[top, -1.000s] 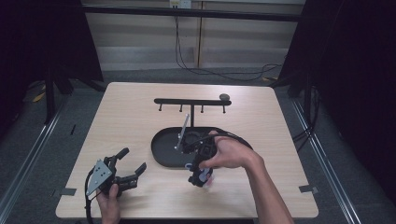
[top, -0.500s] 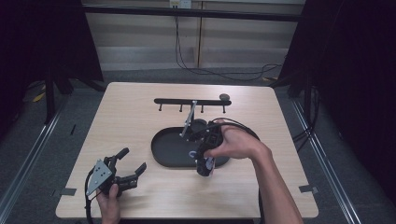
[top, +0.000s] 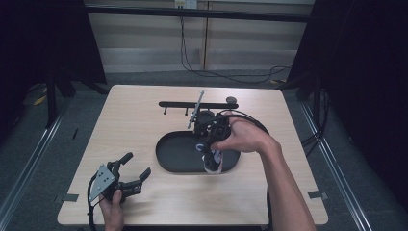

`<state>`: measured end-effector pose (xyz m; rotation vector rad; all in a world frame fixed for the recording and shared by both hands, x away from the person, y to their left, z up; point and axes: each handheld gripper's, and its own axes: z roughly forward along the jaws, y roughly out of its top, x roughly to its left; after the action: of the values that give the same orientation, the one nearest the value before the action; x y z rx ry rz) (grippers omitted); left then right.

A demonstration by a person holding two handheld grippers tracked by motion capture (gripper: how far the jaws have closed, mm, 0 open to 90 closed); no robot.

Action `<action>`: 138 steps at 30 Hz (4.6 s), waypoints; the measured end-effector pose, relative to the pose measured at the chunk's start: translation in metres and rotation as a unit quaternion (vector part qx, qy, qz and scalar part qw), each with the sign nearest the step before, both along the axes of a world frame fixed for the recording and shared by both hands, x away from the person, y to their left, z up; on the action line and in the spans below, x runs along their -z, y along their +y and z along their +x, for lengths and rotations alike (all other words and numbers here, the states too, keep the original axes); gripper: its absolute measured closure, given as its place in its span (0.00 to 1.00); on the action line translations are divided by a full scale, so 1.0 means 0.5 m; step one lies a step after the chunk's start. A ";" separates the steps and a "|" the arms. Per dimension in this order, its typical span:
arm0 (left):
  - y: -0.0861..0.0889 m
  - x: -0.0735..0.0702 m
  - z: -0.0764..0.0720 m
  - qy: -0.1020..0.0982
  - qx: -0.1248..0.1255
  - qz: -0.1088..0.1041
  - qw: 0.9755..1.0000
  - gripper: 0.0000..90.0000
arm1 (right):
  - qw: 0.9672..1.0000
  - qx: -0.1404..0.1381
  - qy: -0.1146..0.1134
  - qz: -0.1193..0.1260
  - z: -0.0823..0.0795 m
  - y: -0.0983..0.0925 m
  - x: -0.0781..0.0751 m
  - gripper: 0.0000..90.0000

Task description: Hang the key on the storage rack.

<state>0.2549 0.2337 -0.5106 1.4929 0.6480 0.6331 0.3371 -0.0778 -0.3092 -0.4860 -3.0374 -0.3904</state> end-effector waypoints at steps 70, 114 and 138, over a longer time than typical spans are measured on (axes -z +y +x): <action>-0.001 0.000 0.000 -0.001 0.000 -0.004 1.000 0.17 | 0.995 0.068 0.010 -0.067 0.205 -0.036 -0.014 0.97; -0.002 0.000 0.000 0.000 0.000 -0.006 1.000 0.17 | 0.996 0.085 0.018 -0.021 0.178 -0.064 0.006 0.65; 0.000 0.000 0.000 0.000 0.001 0.000 1.000 0.17 | 0.990 0.099 -0.016 0.097 0.063 -0.088 0.035 0.39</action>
<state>0.2549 0.2336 -0.5106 1.4932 0.6464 0.6306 0.3689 -0.1219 -0.3265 -0.7760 -2.9469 -0.7024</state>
